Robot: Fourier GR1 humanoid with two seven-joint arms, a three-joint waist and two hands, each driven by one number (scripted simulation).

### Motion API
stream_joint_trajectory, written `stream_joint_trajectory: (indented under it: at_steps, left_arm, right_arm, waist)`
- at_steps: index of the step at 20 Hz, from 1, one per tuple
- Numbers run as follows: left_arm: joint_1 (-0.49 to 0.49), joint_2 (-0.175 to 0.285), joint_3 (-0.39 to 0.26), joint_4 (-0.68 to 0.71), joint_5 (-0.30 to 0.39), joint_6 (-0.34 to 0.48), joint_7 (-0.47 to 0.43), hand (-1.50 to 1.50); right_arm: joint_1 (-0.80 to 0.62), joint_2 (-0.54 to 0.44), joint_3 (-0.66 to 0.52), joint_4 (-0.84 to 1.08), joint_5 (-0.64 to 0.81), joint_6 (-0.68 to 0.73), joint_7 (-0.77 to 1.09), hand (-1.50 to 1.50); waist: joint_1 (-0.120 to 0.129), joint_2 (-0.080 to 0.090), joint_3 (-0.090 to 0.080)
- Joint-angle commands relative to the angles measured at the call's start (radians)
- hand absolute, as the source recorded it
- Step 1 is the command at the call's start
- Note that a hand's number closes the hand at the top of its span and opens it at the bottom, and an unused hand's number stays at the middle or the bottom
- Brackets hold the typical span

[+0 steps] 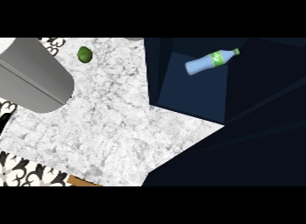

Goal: Pick up the bottled water, place it into the cabinet and close the cabinet

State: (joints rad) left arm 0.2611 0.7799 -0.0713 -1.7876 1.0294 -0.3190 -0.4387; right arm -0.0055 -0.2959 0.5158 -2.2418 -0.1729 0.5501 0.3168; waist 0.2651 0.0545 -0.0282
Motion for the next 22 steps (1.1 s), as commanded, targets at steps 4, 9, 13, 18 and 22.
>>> stream_joint_trajectory:
  at_steps: [4, 9, 13, 18, 22]
  left_arm:
    - [0.005, 0.0, 0.002, 0.01, 0.0, -0.017, -0.002, -1.5]
    - [-0.008, -0.007, 0.018, 0.03, 0.01, -0.004, -0.005, -1.5]
    - [0.014, -0.021, 0.009, 0.05, 0.006, -0.017, -0.013, -1.5]
    - [0.027, -0.012, 0.023, 0.047, 0.006, -0.022, -0.012, -1.5]
    - [0.014, -0.02, 0.028, 0.064, 0.02, -0.04, -0.016, -1.5]
  right_arm:
    - [-0.194, 0.143, -0.025, 0.234, 0.017, -0.117, 0.159, 1.5]
    - [-0.372, 0.242, -0.117, 0.381, 0.045, -0.2, 0.204, 1.5]
    - [-0.53, 0.292, -0.204, 0.534, 0.096, -0.338, 0.211, 1.5]
    - [-0.74, 0.295, -0.295, 0.738, 0.115, -0.505, 0.193, 1.5]
    - [-0.86, 0.296, -0.325, 0.892, 0.083, -0.618, 0.169, 1.5]
  waist:
    - [-0.003, -0.003, 0.011]
    - [-0.036, -0.01, 0.015]
    - [-0.043, -0.011, 0.018]
    - [-0.048, -0.016, 0.023]
    - [-0.051, -0.01, 0.023]
